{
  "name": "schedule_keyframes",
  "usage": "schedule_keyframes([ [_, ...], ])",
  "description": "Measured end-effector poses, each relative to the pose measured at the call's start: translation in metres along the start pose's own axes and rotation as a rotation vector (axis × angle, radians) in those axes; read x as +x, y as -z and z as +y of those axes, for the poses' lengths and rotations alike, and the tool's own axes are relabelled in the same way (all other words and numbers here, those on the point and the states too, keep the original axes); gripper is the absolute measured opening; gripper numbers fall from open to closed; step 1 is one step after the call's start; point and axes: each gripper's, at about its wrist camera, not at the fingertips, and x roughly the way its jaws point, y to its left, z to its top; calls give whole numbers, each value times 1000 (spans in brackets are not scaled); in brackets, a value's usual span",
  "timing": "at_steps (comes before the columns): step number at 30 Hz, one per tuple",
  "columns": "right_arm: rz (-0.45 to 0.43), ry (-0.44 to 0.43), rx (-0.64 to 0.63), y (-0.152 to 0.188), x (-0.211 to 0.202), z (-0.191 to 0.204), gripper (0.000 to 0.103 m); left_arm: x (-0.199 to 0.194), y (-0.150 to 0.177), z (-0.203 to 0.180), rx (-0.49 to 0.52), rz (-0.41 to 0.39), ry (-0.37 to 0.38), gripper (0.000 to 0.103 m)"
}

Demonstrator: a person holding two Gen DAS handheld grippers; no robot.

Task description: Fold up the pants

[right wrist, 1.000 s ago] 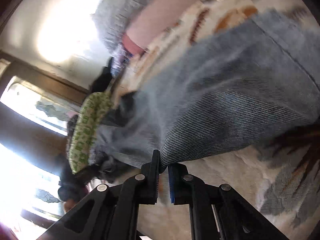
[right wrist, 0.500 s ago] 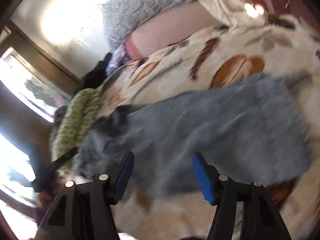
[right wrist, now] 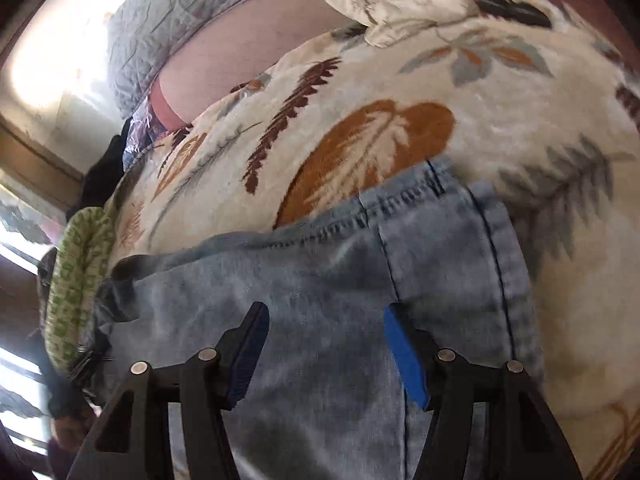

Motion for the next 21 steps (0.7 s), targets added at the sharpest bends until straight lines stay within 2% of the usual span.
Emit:
schedule_keyframes([
  [3,-3,-15,-32,-11,1,-1,64,-13,-4,-1,-8,-4,13,13],
  [6,-126,-81,10,-23,-37,-16,64,-39,-20,-4,20,-80,64,15],
  [8,-194,-72,30,-28,-60,-29,64,-50,-37,-9,45,-118,69,19],
  [9,-214,-57,62,-31,-67,-41,64,-53,-45,-12,55,-126,57,25],
  [12,-199,-36,142,-31,-67,-65,64,-46,-71,-23,96,-104,58,28],
  [16,-163,26,87,-32,-54,-59,63,-31,-97,-26,88,-45,71,29],
  [19,-151,18,96,-32,-54,-64,63,-27,-106,-28,90,-10,93,36],
  [21,-143,18,97,-32,-52,-66,63,-25,-109,-34,98,-3,77,38],
])
